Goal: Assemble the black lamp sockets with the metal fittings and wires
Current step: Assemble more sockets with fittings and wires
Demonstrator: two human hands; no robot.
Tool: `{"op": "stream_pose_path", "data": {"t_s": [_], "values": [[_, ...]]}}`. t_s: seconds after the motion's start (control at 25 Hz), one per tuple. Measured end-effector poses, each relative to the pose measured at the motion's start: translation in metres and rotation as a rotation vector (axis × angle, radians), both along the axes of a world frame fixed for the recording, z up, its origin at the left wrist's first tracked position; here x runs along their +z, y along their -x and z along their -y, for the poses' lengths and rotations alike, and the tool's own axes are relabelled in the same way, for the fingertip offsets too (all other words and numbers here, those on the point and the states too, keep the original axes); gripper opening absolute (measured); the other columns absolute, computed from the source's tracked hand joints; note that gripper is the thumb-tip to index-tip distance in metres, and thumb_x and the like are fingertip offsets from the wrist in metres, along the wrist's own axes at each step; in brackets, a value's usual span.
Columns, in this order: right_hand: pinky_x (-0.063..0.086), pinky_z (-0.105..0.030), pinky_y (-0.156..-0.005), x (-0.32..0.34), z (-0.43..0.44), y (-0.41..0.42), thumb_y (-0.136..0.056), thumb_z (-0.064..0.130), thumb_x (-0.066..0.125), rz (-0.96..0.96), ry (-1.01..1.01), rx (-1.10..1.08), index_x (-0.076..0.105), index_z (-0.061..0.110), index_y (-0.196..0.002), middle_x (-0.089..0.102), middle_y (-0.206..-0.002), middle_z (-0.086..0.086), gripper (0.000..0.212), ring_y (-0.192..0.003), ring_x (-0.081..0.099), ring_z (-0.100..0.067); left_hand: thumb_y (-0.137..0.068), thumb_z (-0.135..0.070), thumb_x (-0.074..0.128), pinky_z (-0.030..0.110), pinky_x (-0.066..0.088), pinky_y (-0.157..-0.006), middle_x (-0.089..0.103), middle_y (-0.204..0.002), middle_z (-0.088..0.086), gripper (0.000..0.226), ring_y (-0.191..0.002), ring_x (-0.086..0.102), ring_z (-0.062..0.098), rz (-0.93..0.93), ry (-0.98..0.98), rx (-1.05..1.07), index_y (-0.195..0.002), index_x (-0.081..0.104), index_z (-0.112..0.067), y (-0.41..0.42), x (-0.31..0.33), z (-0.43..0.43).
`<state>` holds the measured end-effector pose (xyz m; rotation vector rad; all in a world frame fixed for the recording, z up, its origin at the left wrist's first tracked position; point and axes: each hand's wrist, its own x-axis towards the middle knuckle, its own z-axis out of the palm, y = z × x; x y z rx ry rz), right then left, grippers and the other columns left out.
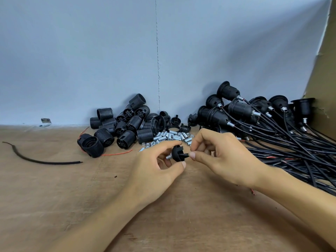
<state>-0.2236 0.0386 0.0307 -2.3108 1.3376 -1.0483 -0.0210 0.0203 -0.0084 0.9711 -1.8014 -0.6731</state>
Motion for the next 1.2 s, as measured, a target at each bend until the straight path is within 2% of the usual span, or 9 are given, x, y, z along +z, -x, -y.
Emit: {"op": "stream_pose_path", "data": {"t_s": [0.12, 0.32, 0.48, 0.6, 0.72, 0.8, 0.96, 1.08, 1.2], "values": [[0.044, -0.015, -0.065, 0.000, -0.001, 0.000, -0.091, 0.026, 0.070, -0.117, 0.074, -0.022, 0.059, 0.035, -0.087, 0.065, -0.082, 0.019, 0.015, -0.076, 0.061, -0.006, -0.080, -0.016, 0.082, 0.008, 0.040, -0.069, 0.065, -0.092, -0.035, 0.049, -0.074, 0.057, -0.002, 0.101, 0.036, 0.031, -0.119, 0.070, -0.042, 0.001, -0.002, -0.001], [0.041, -0.013, -0.065, -0.003, -0.003, -0.002, -0.090, 0.025, 0.071, -0.117, 0.127, -0.002, 0.060, 0.034, -0.089, 0.064, -0.084, 0.020, 0.014, -0.079, 0.060, -0.010, -0.083, -0.015, 0.081, 0.013, 0.041, -0.065, 0.061, -0.074, -0.026, 0.051, -0.066, 0.049, -0.003, 0.042, -0.060, -0.062, -0.123, 0.069, -0.045, -0.002, -0.004, 0.003], [0.040, -0.012, -0.061, -0.004, 0.000, -0.002, -0.089, 0.027, 0.072, -0.059, 0.051, -0.030, 0.060, 0.033, -0.091, 0.065, -0.082, 0.019, 0.014, -0.070, 0.057, -0.008, -0.076, -0.029, 0.083, 0.013, 0.046, -0.067, 0.068, -0.089, -0.025, 0.051, -0.069, 0.054, -0.002, 0.041, -0.042, -0.058, -0.119, 0.064, -0.050, 0.001, -0.003, -0.001], [0.043, -0.017, -0.059, -0.003, 0.001, -0.001, -0.086, 0.057, 0.063, -0.101, 0.054, -0.156, 0.058, 0.036, -0.096, 0.063, -0.083, 0.017, 0.024, -0.072, 0.058, -0.007, -0.067, -0.040, 0.083, 0.015, 0.048, -0.066, 0.074, -0.091, -0.020, 0.038, -0.071, 0.060, 0.006, -0.092, -0.074, -0.015, -0.101, 0.065, -0.045, 0.000, -0.003, 0.003], [0.050, -0.033, -0.068, 0.001, 0.002, 0.006, -0.084, 0.080, 0.032, -0.127, -0.034, -0.331, 0.057, 0.034, -0.088, 0.062, -0.075, 0.013, 0.053, -0.070, 0.059, -0.005, -0.068, -0.045, 0.082, 0.023, 0.052, -0.070, 0.076, -0.087, -0.010, 0.034, -0.073, 0.063, 0.011, -0.191, -0.067, -0.002, -0.100, 0.069, -0.049, -0.002, -0.002, 0.005], [0.048, -0.038, -0.067, -0.001, 0.003, 0.010, -0.095, 0.066, 0.028, -0.094, -0.094, -0.345, 0.057, 0.026, -0.085, 0.057, -0.065, 0.006, 0.051, -0.066, 0.057, -0.013, -0.068, -0.045, 0.082, 0.020, 0.053, -0.072, 0.075, -0.087, -0.008, 0.036, -0.075, 0.065, 0.007, -0.208, -0.076, 0.001, -0.102, 0.071, -0.051, -0.002, -0.002, 0.006], [0.040, -0.032, -0.057, -0.010, 0.002, -0.004, -0.105, 0.038, 0.035, -0.084, -0.022, -0.306, 0.054, 0.023, -0.087, 0.052, -0.060, 0.005, 0.030, -0.055, 0.047, -0.012, -0.072, -0.045, 0.079, 0.017, 0.051, -0.067, 0.075, -0.091, -0.013, 0.043, -0.074, 0.065, 0.015, -0.079, -0.022, -0.054, -0.113, 0.069, -0.056, 0.004, -0.003, -0.001], [0.042, -0.025, -0.053, -0.004, 0.001, -0.010, -0.105, 0.038, 0.037, 0.138, -0.008, -0.215, 0.057, 0.018, -0.090, 0.058, -0.064, 0.000, 0.032, -0.054, 0.047, -0.010, -0.078, -0.037, 0.080, 0.010, 0.047, -0.061, 0.073, -0.089, -0.022, 0.042, -0.070, 0.062, 0.014, -0.064, 0.036, -0.012, -0.112, 0.068, -0.058, 0.006, -0.004, -0.003], [0.050, -0.039, -0.062, 0.005, 0.002, -0.001, -0.101, 0.053, 0.032, 0.044, -0.043, -0.271, 0.058, 0.017, -0.088, 0.064, -0.071, -0.001, 0.046, -0.065, 0.058, -0.019, -0.085, -0.027, 0.081, 0.011, 0.050, -0.071, 0.074, -0.097, -0.024, 0.037, -0.080, 0.068, 0.003, -0.223, -0.013, 0.111, -0.115, 0.071, -0.047, 0.001, -0.004, 0.006]]}}
